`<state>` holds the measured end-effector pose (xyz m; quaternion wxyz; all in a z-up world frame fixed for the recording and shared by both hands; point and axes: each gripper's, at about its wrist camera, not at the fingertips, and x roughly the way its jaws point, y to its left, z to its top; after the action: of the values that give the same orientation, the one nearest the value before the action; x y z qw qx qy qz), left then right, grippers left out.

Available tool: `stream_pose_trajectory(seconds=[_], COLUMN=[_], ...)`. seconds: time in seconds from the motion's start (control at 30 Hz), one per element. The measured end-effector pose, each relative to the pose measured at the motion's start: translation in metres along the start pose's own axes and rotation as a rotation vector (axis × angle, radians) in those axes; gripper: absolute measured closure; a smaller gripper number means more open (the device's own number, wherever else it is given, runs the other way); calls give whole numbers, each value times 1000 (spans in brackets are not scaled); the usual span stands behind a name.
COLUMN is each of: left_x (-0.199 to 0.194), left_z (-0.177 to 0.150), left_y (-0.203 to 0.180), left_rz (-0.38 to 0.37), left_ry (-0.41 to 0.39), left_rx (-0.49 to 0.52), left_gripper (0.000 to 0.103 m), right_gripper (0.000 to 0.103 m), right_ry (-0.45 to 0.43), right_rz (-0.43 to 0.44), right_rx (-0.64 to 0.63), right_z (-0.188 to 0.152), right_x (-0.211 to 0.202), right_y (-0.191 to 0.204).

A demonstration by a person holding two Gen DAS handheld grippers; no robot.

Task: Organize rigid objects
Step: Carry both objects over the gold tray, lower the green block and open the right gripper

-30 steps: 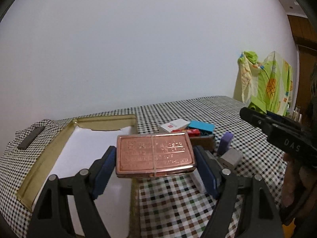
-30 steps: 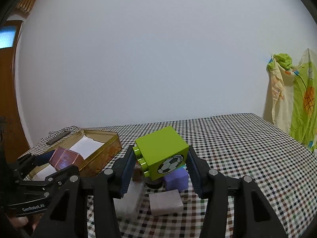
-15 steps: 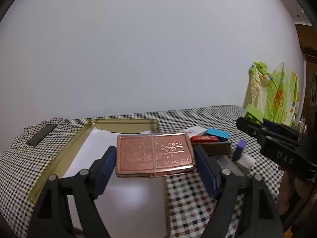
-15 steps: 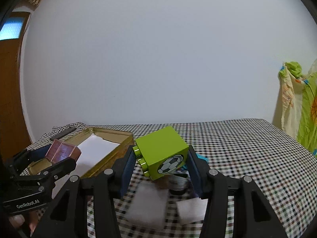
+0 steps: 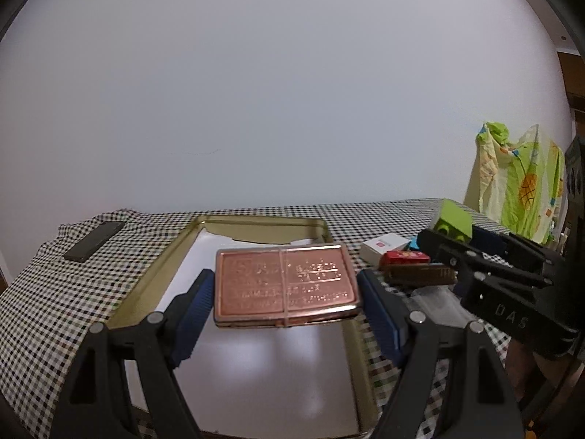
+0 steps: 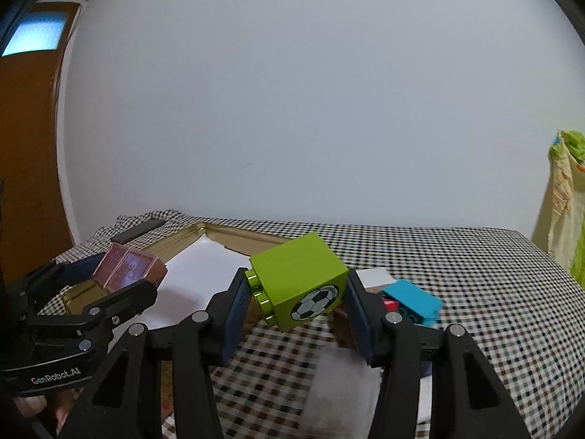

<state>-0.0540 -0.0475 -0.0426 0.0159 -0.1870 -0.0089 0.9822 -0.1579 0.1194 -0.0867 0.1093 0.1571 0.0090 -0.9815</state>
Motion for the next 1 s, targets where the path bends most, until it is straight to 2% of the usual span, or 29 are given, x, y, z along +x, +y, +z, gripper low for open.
stream_pose_trajectory(seconds=[0.53,1.0], left_x=[25,48], left_z=[7,29], left_y=[46,69], left_rz=[16,24], left_ry=[105,209], left_rx=[-60,-49], left_gripper=[24,24], right_gripper=[50,50], right_ry=[67,185], right_rz=[93,150], right_rx=[-43,-57], right_z=[26,37], right_x=[34,82], right_y=[20,39])
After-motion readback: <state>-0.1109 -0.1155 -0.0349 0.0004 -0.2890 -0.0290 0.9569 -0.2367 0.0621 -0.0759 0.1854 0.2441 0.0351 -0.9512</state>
